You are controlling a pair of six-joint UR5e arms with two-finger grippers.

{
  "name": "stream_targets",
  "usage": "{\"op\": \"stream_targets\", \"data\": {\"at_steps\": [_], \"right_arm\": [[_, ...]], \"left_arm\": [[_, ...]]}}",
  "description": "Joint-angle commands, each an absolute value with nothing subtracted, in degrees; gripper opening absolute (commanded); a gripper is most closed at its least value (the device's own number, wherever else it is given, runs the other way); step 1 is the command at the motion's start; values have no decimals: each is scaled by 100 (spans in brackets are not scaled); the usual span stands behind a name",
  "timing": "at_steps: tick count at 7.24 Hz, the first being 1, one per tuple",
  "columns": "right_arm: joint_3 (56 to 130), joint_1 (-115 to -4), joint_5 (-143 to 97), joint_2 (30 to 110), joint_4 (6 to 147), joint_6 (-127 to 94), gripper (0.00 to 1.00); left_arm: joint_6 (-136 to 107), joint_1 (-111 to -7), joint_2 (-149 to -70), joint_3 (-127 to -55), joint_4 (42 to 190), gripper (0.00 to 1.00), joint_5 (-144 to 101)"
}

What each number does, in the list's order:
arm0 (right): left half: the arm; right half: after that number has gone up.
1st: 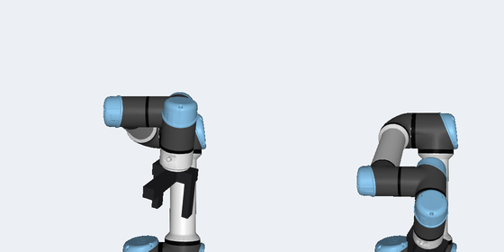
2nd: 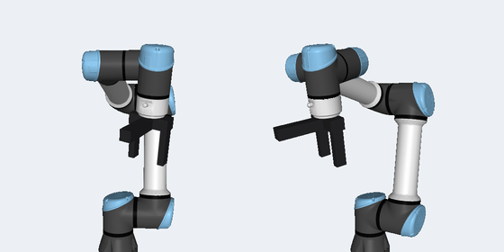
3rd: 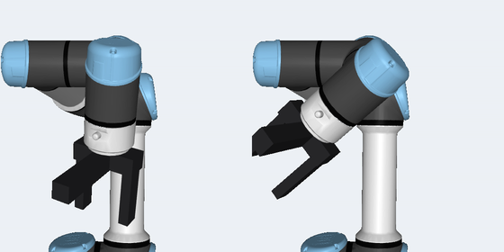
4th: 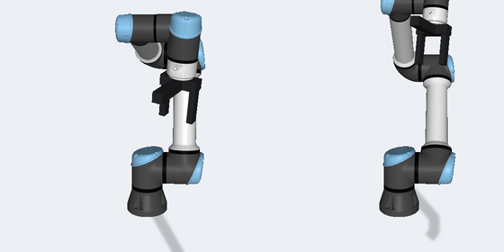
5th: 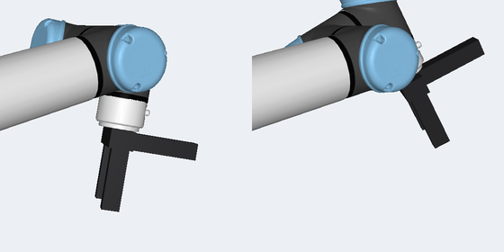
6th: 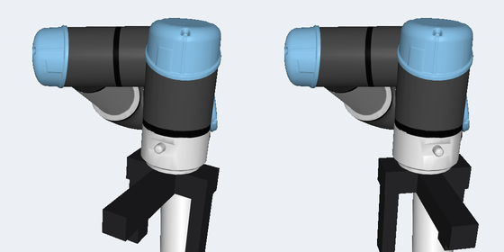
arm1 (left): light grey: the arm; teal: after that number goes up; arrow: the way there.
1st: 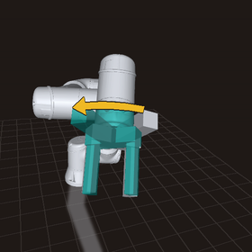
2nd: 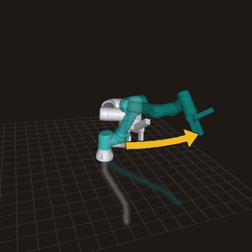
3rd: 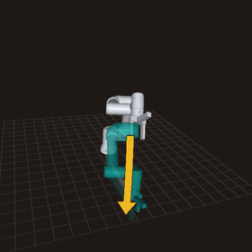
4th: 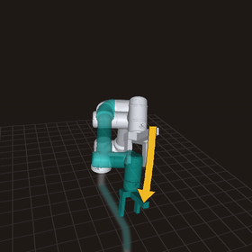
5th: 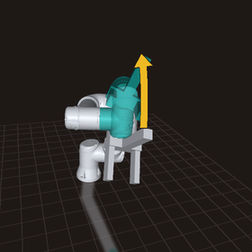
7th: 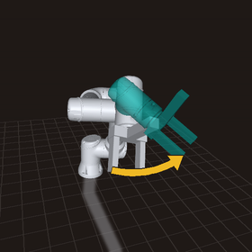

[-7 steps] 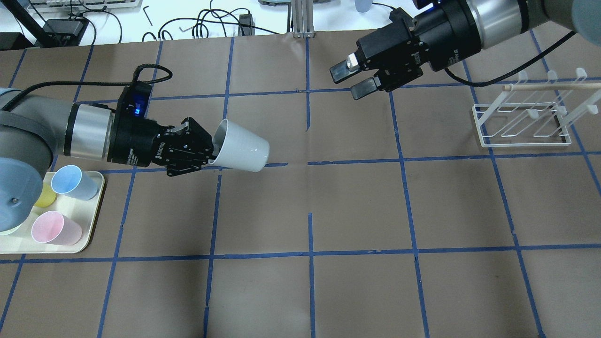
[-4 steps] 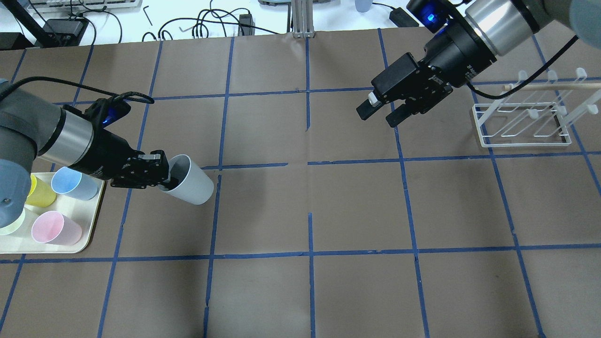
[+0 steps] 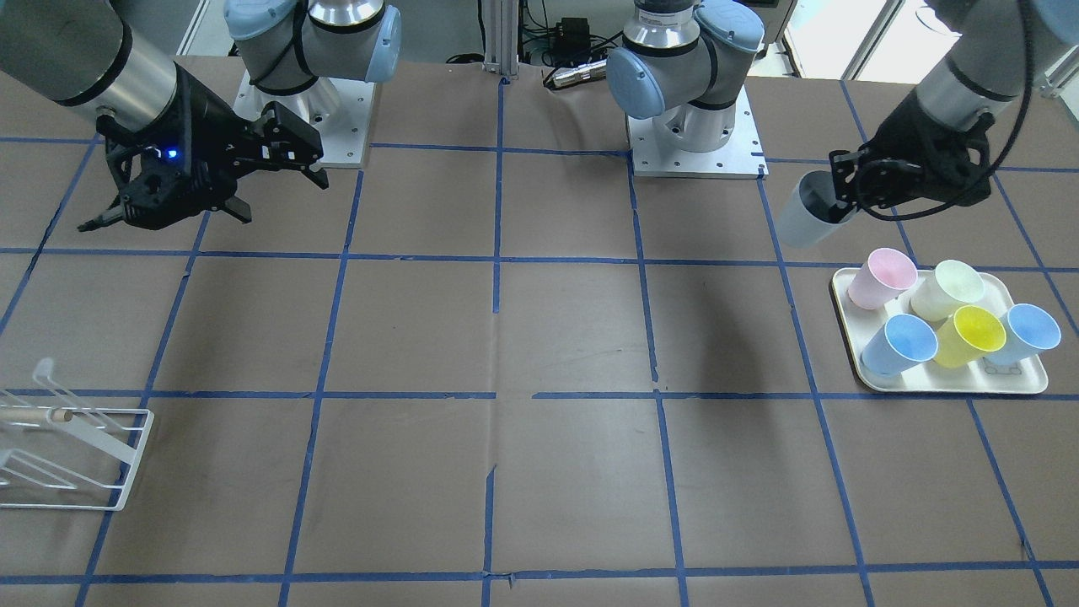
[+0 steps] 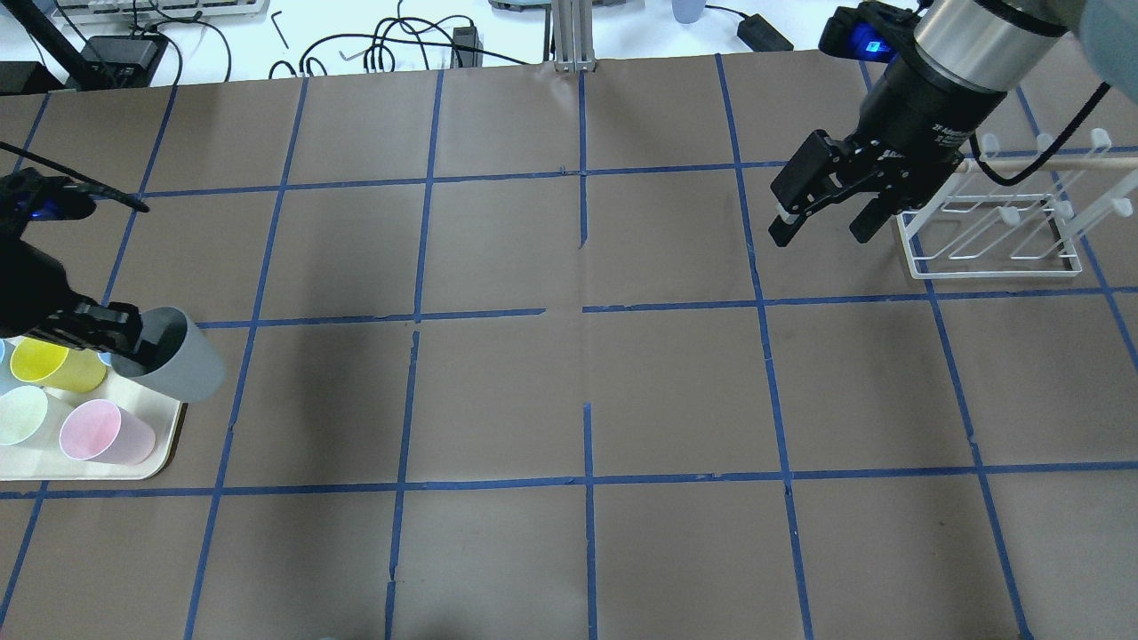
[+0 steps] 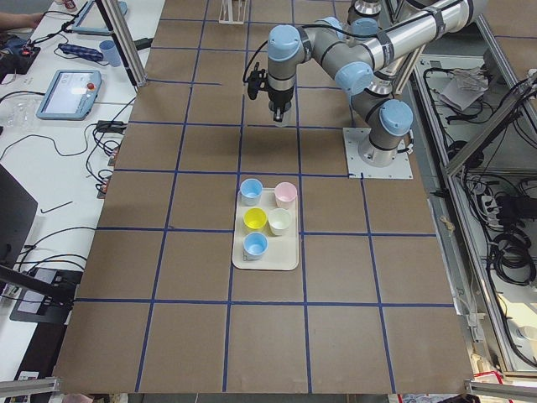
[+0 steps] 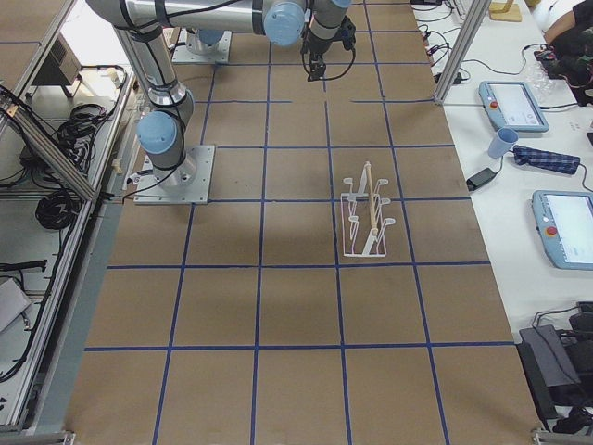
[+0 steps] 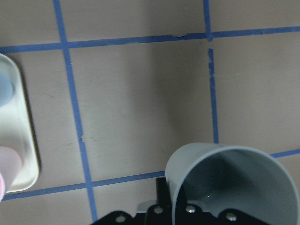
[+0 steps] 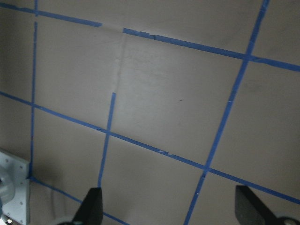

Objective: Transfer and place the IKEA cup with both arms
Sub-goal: 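Carry the white cup with the left gripper over the tray of cups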

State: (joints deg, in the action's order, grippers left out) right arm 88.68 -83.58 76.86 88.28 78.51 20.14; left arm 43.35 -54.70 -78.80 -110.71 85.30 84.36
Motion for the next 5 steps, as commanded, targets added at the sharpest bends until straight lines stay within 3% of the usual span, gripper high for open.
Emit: {"op": "stream_targets", "data": {"at_steps": [1, 5], "right_arm": [[8859, -8358, 8524, 8911, 8314, 1016, 100], [8920, -8778, 9141, 9114, 9086, -918, 100]], "left_arm": [[6354, -3918, -8067, -10995, 8473, 0, 8403], [8196, -2744, -9251, -10040, 8175, 0, 8437]]}}
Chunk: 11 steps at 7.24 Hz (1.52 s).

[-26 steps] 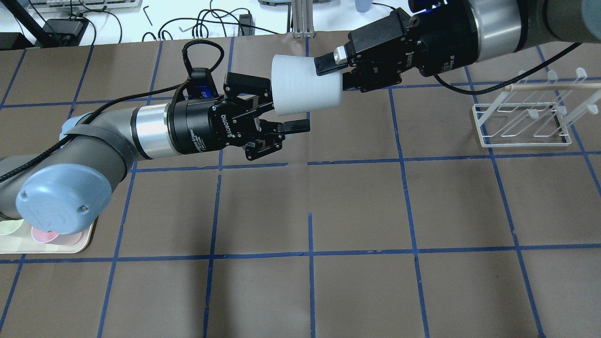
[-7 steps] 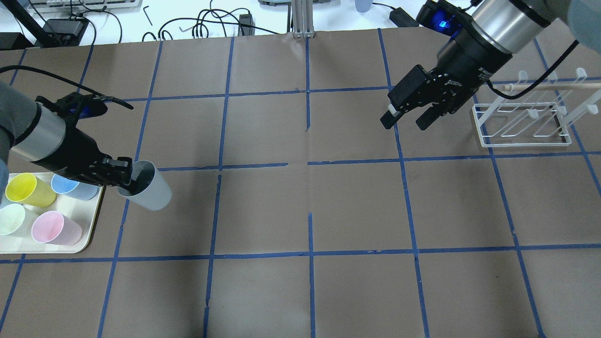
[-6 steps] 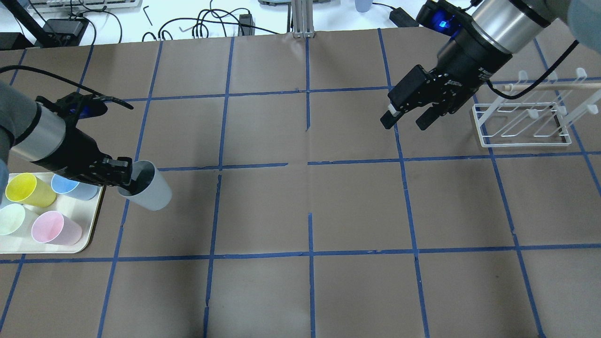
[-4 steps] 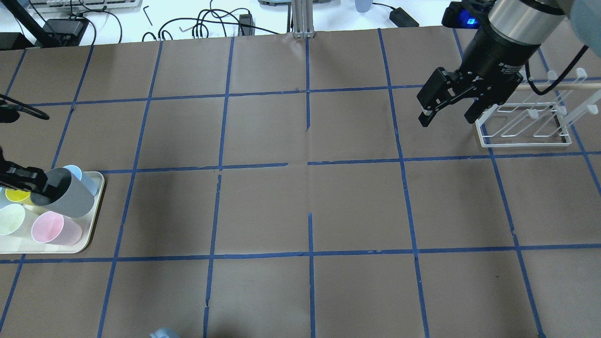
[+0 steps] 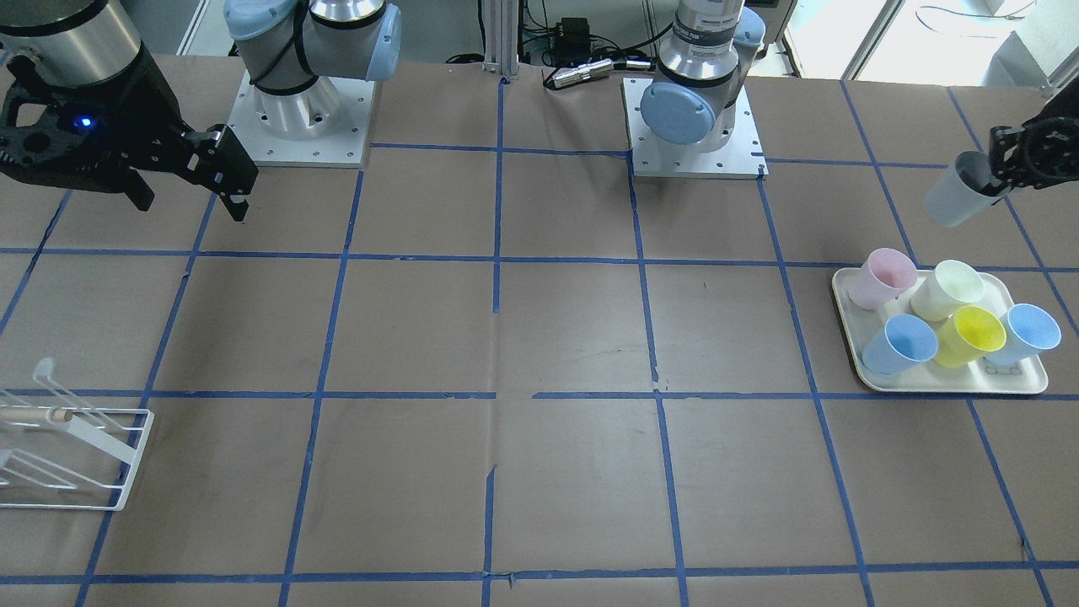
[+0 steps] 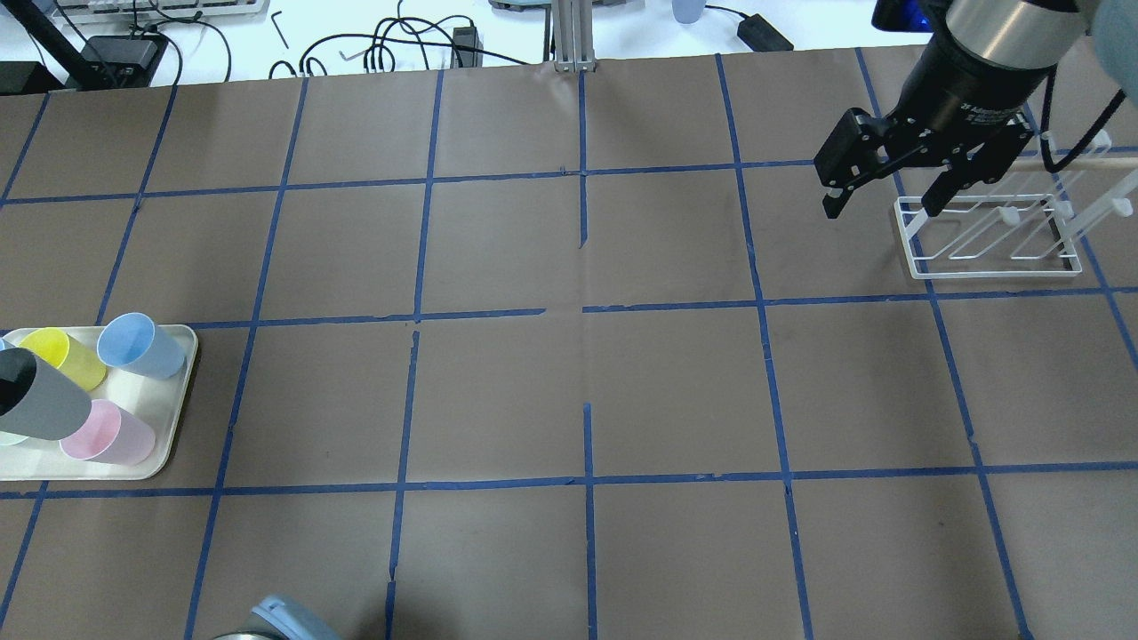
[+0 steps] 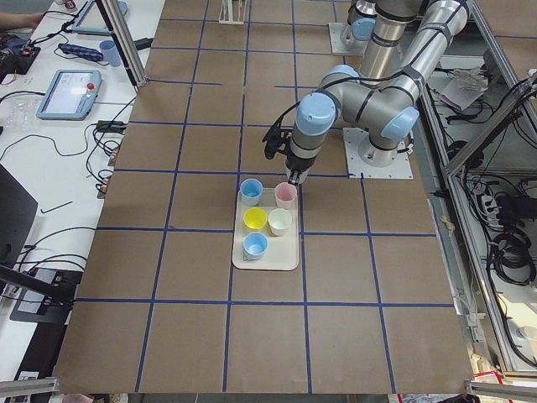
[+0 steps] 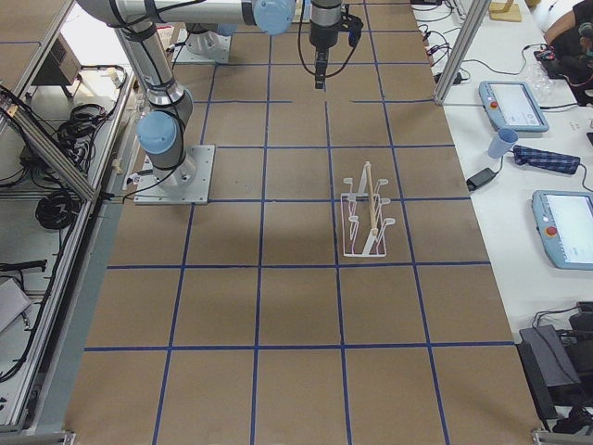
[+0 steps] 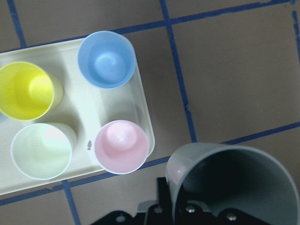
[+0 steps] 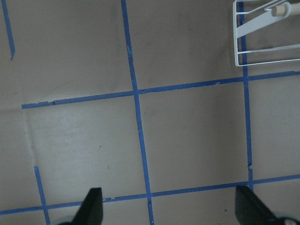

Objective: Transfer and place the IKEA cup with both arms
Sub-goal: 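Carry the white cup with the left gripper over the tray of cups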

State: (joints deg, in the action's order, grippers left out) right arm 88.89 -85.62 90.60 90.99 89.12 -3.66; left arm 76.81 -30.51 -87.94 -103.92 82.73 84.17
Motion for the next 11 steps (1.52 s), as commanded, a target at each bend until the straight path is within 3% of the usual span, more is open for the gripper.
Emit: {"op": "stream_targets", "data": {"at_steps": [1, 4, 11], "right_arm": [[8973, -8998, 9071, 9053, 9566, -871, 100], [9035, -9053, 8798, 8991, 9923, -352, 100], [9026, -9053, 8798, 9009, 9861, -308, 100]], "left_arm": [[8435, -2673, -9585, -9715, 8035, 0, 8455], [9141, -2321, -10825, -9150, 7508, 0, 8394], [9203, -2408, -11478, -9422, 6715, 0, 8358]]}}
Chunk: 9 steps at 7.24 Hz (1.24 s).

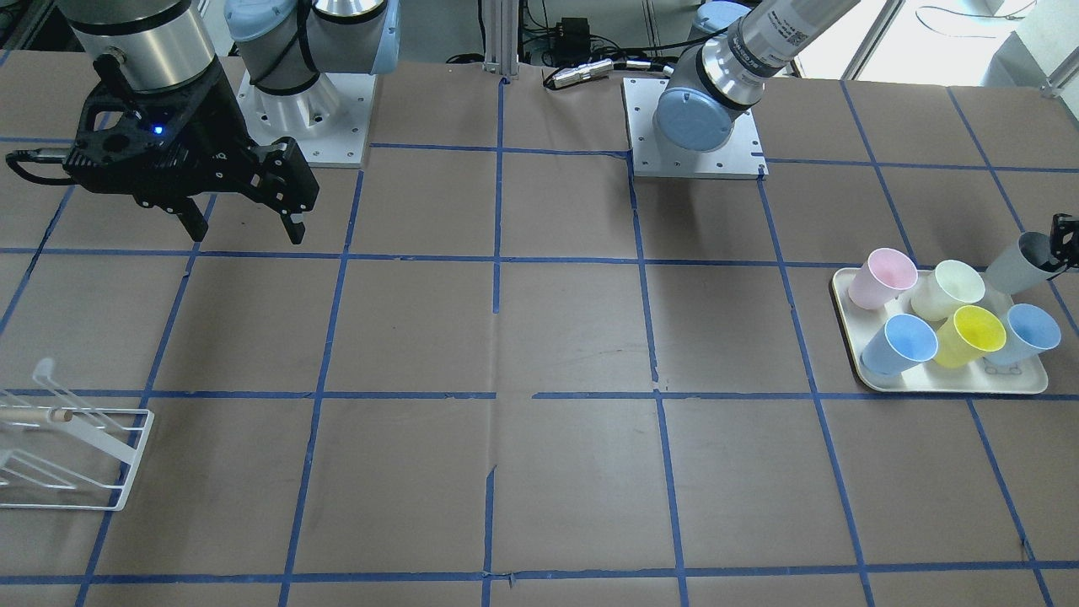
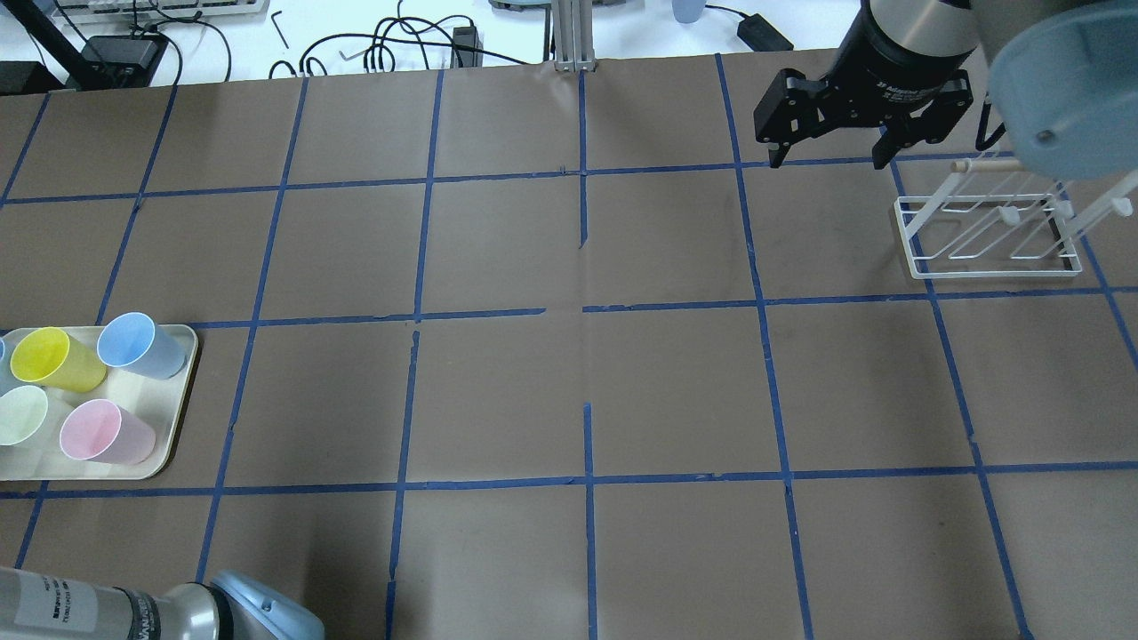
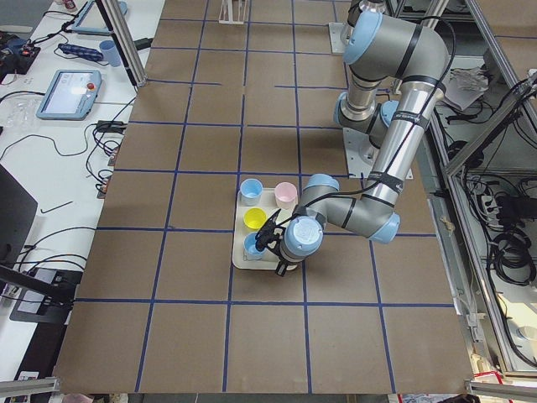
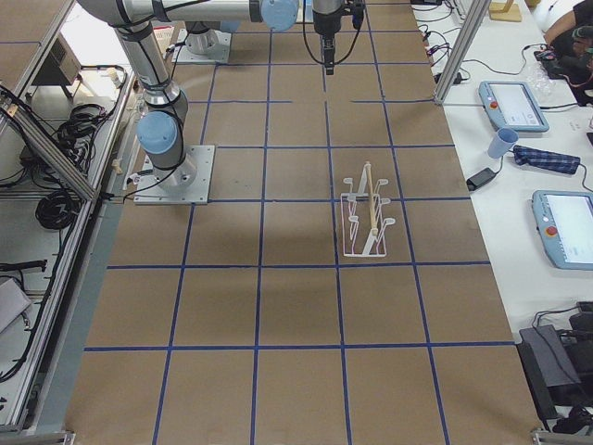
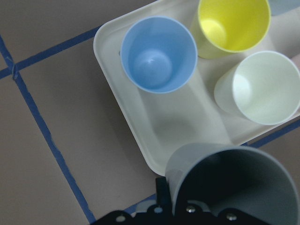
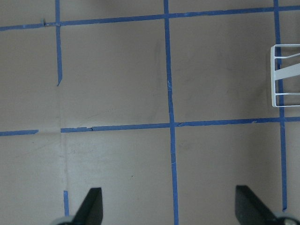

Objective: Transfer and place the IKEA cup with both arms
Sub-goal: 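Lower the white cup onto the tray beside the blue cup with the left gripper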

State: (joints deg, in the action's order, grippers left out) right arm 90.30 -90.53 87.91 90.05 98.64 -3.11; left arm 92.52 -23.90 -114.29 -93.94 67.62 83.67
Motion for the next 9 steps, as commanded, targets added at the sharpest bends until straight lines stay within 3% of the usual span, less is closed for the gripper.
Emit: {"op": "stream_targets", "data": {"at_steps": [1, 9], "right_arm": [[9026, -9053, 8798, 9009, 9861, -308, 100], [9018, -9053, 8824, 9018, 9835, -316, 100]], "left_arm": [[9185, -2417, -11487, -9439, 6724, 0, 8297], [8966, -2443, -11628, -9642, 6645, 1, 8253]]}}
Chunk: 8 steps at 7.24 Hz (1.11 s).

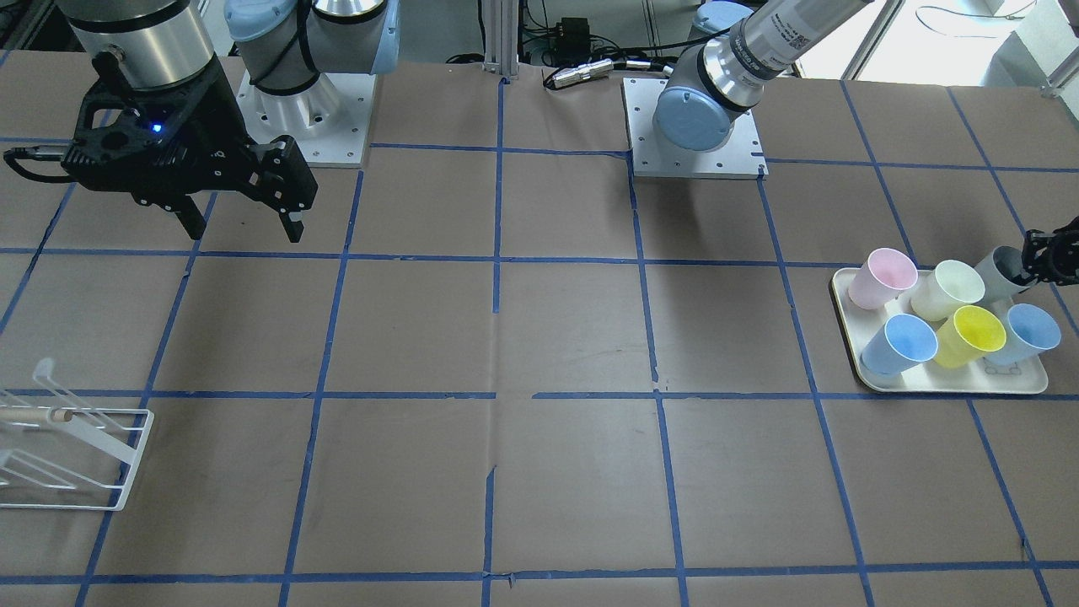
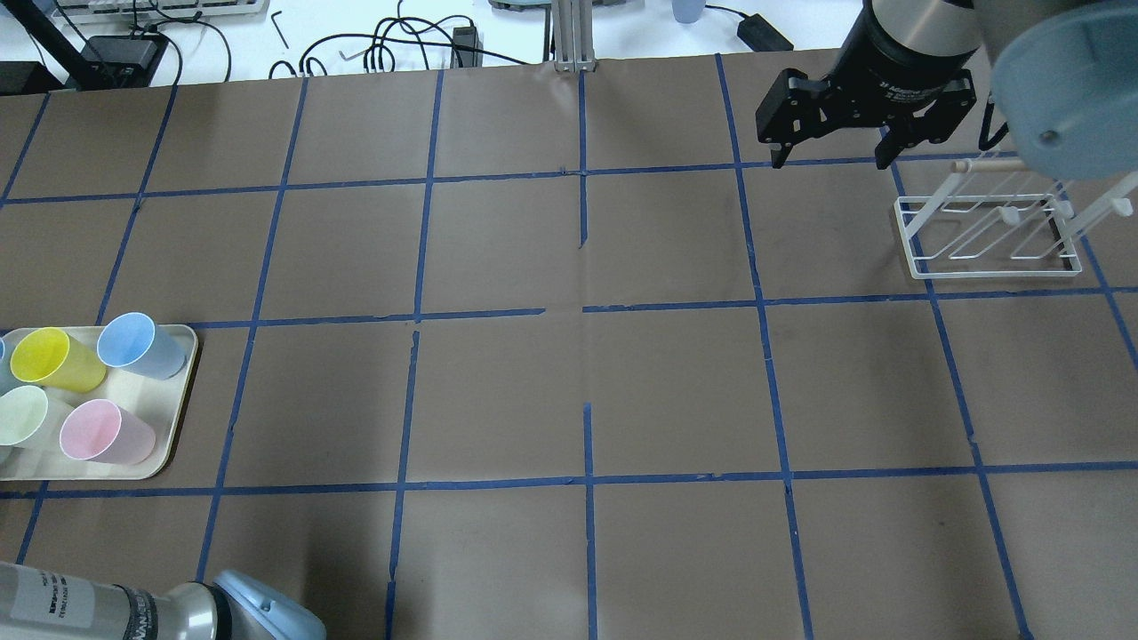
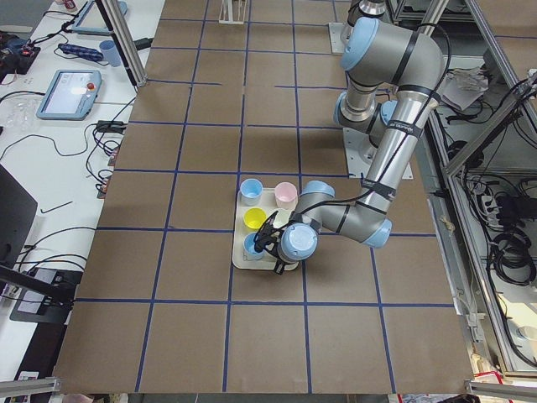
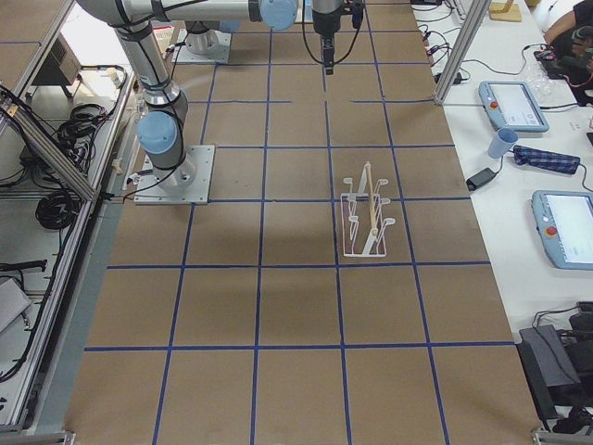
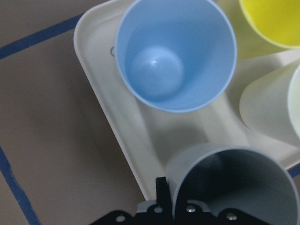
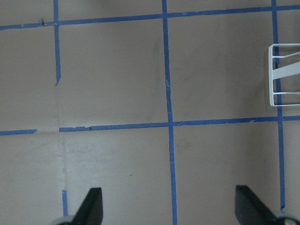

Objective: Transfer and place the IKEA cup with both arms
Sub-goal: 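Lower the white cup onto the tray beside the blue cup with the left gripper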

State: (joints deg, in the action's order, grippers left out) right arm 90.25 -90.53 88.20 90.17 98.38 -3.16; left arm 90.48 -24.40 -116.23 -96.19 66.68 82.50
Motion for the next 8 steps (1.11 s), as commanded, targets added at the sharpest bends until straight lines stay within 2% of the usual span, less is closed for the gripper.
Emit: {"op": "stream_targets", "data": {"at_steps": [1, 2, 8], "right_arm": [[9018, -9053, 8824, 9018, 9835, -316, 100], [9018, -9053, 8824, 9018, 9835, -316, 100], [9009, -9053, 8807, 9018, 9835, -308, 100]], "left_arm": [[8887, -2443, -11663, -9642, 6427, 61, 8253], [8868, -2435, -11707, -9624, 6355, 77, 8253], [8868, -2461, -11480, -9545, 6486, 78, 8279]]}}
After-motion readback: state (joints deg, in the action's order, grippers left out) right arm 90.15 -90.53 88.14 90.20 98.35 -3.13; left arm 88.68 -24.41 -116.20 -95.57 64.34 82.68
